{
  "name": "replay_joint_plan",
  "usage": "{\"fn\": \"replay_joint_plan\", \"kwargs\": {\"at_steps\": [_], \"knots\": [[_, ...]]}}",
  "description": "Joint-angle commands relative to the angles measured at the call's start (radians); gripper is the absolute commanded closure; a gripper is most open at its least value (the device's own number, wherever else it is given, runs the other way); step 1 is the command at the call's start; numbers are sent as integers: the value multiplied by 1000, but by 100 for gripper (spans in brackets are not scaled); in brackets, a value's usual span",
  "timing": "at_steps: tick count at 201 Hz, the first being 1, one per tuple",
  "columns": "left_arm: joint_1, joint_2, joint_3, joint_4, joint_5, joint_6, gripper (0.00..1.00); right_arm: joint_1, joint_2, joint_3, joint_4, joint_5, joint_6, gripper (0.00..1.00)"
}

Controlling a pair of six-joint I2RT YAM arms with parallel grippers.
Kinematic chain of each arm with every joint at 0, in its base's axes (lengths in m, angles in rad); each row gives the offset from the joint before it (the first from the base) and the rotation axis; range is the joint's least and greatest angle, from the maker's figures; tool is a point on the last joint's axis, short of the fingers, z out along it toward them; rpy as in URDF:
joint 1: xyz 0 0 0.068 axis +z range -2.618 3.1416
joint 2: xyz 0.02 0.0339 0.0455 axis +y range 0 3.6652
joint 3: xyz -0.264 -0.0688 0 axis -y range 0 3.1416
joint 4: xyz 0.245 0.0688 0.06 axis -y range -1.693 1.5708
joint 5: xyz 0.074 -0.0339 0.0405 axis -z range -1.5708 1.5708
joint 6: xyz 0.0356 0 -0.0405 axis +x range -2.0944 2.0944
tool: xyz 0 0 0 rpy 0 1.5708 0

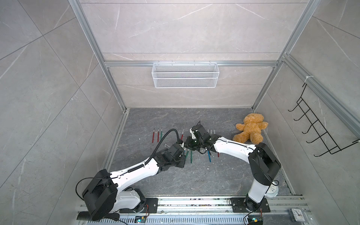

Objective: Remove protective caps from carving knives
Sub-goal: Remove the protective sleeve from the carving knife.

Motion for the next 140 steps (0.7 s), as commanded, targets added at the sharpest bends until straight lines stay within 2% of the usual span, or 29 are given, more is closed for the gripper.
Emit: {"fn": "replay_joint_plan", "kwargs": {"at_steps": [1, 57, 140], "knots": [[-5, -30, -23, -62, 13, -24, 100, -15, 12, 45, 5, 90, -24, 100], [-4, -34, -32, -41, 9, -40, 100, -16, 31, 118, -50, 119, -60, 100], [-5, -84, -87, -32, -8, -71, 100, -51, 58, 202, -88, 99, -79, 100]]}}
